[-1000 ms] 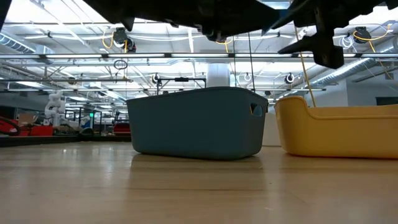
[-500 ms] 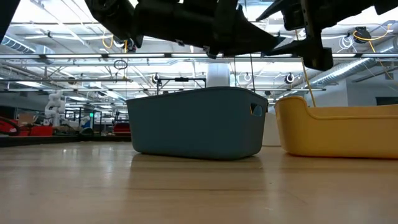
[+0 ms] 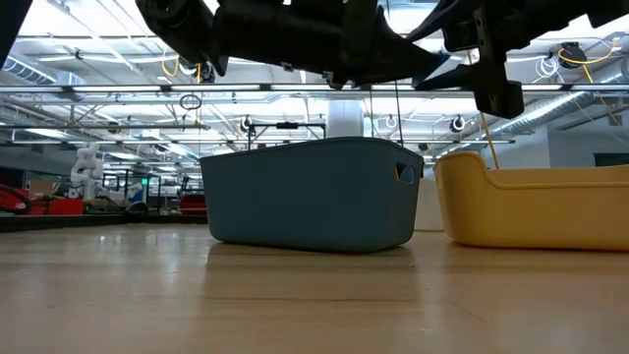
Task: Sort & place blocks by color
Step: Put the blue block into the yellow bin, then return to Home Position
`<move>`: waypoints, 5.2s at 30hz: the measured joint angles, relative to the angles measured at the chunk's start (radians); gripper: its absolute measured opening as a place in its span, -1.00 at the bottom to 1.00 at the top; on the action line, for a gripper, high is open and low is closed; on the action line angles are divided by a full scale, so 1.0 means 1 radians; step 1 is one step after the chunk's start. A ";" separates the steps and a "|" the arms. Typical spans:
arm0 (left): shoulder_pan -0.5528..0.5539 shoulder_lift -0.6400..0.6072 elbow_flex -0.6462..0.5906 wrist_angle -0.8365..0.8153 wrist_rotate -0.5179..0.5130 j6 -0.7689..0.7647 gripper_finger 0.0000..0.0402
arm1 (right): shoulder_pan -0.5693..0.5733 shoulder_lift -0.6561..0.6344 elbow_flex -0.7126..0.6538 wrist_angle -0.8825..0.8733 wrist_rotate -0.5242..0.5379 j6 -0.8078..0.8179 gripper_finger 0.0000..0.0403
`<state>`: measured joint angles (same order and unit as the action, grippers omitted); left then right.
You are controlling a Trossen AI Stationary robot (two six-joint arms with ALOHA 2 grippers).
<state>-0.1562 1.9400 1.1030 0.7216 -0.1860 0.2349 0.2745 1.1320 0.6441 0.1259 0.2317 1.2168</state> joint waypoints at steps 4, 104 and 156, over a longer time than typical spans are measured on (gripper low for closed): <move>-0.001 0.000 0.000 0.001 -0.001 0.009 -0.28 | 0.000 0.000 0.000 0.008 -0.001 0.002 -0.22; -0.221 -1.106 -0.473 -0.950 -0.506 -0.724 0.30 | 0.075 -0.182 -0.499 0.482 0.026 -0.476 -0.30; -0.221 -1.215 -0.985 -0.300 -0.439 -0.619 0.25 | 0.074 -0.316 -0.498 0.599 0.033 -0.842 0.03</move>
<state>-0.3775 0.7250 0.1177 0.4216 -0.6250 -0.3845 0.3485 0.8162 0.1459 0.7245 0.2649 0.3753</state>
